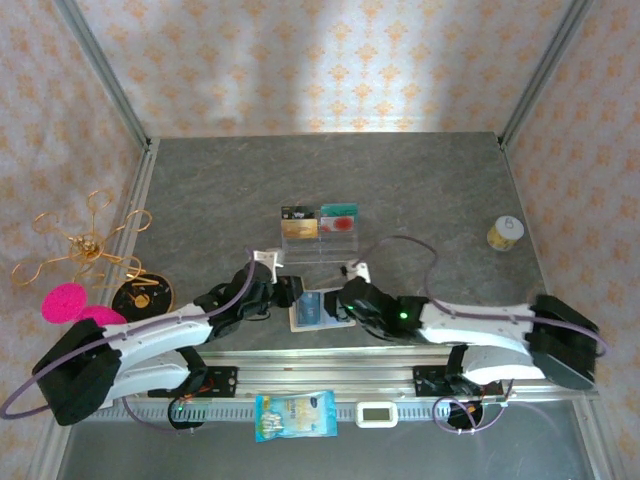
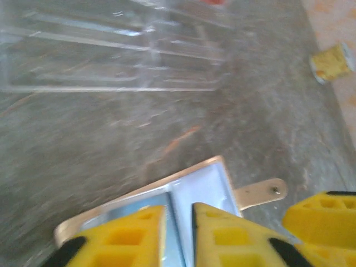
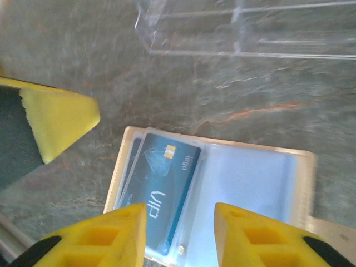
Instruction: Take the credit cards out of the card holder
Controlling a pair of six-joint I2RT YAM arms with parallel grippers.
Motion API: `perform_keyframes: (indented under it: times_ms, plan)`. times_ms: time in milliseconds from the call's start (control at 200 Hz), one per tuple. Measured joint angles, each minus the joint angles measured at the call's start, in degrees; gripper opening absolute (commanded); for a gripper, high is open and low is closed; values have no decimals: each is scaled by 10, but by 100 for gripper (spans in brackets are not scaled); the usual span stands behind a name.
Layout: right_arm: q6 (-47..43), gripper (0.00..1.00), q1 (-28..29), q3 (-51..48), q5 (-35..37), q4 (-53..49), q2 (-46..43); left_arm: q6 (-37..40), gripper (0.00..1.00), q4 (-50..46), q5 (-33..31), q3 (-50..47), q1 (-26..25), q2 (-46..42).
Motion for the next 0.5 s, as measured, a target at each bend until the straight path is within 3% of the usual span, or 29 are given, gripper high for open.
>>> perform_keyframes:
  times_ms: [85, 250, 501]
  plan:
    - [-31, 35, 0, 55, -12, -5, 79, -9, 41, -28, -14, -20, 3, -43]
    - [-54, 31, -5, 81, -17, -10, 131, -17, 25, -19, -18, -45, 3, -98]
    - [-52, 29, -38, 68, -52, 10, 131, -1, 29, -3, -11, -12, -24, 40]
